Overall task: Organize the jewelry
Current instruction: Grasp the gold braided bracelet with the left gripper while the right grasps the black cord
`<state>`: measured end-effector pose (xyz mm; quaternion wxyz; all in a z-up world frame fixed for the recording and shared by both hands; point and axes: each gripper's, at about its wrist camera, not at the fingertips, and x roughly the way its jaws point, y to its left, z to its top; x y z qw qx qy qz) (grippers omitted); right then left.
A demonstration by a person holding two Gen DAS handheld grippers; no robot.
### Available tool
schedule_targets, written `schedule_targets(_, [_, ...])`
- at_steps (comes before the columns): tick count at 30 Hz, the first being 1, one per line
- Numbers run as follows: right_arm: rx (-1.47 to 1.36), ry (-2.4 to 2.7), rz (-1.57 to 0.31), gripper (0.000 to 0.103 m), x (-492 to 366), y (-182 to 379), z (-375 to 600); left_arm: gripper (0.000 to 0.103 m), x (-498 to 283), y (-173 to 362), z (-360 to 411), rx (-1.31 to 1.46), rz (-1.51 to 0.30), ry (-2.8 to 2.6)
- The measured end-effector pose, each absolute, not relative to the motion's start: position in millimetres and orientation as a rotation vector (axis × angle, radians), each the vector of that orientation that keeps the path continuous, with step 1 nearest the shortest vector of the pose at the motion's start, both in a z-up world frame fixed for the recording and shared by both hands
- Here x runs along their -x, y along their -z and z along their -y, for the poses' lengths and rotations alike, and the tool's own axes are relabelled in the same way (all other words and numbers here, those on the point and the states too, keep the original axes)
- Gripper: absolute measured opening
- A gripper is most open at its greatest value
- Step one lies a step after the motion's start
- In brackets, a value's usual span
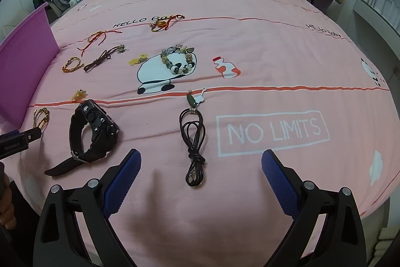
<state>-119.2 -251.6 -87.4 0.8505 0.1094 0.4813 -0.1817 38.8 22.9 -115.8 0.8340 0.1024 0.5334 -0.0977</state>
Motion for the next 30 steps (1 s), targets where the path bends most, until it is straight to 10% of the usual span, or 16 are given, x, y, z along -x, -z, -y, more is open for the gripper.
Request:
schedule_targets(10, [-0.181, 0.385, -1.013, 0.091, 108.6, 97.2, 251.9, 0.094, -44.6, 124.1, -17.5, -0.204, -1.12, 0.218])
schedule_targets(15, [-0.192, 0.387, -1.069, 0.06, 104.7, 111.0, 255.6, 0.095, -48.5, 130.7, -17.2, -0.195, -1.119, 0.23])
schedule_targets(22, [-0.171, 0.39, -1.067, 0.057, 104.0, 116.7, 251.7, 0.091, -47.3, 131.9, -19.2, -0.176, -1.102, 0.252])
schedule_targets(30, [-0.14, 0.36, -1.067, 0.035, 102.6, 116.8, 242.9, 0.055, -41.7, 123.9, -10.9, -0.203, -1.058, 0.268])
